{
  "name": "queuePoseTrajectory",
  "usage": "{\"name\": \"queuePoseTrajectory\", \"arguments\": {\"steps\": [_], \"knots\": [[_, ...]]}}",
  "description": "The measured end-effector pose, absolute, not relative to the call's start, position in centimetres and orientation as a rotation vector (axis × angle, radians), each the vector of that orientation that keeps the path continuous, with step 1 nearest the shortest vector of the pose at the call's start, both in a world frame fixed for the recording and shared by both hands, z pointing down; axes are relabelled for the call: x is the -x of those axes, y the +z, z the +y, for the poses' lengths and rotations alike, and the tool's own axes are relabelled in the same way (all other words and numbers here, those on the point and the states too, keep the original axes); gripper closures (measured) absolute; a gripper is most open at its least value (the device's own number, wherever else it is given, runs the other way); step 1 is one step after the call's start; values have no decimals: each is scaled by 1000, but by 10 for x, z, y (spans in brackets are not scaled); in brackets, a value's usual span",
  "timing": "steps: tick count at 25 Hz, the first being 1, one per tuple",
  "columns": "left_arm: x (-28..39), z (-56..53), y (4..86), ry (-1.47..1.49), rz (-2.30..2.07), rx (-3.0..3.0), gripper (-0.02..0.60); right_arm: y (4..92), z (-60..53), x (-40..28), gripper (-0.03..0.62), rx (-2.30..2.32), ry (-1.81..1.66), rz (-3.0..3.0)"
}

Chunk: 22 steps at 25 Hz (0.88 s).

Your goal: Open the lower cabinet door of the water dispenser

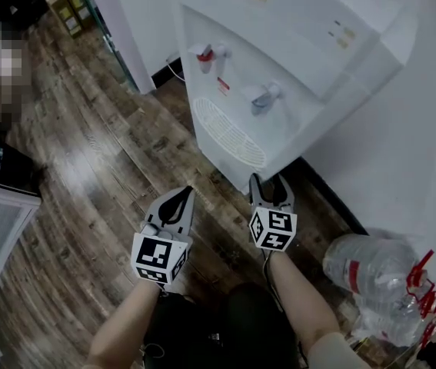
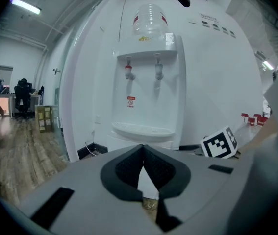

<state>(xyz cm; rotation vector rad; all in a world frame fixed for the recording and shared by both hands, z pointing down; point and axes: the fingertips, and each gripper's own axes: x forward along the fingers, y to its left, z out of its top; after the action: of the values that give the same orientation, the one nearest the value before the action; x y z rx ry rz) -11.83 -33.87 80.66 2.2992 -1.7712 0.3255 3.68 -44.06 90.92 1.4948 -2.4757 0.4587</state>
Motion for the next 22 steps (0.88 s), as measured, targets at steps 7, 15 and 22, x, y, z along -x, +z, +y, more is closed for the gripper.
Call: {"name": "queuePoseTrajectory", "arguments": {"steps": [7,15,22], "knots": [[133,-327,818,366,-1750,-2231,575,911,-414,-22,378,-1489,531,-2423],[167,-286,809,414,-1751,-2109,575,922,-367,44,384,-1188,559,-2391],[215,-254,798,411,-1812,-1978,575,921,-336,106,374,-1040,690,-2329]]}}
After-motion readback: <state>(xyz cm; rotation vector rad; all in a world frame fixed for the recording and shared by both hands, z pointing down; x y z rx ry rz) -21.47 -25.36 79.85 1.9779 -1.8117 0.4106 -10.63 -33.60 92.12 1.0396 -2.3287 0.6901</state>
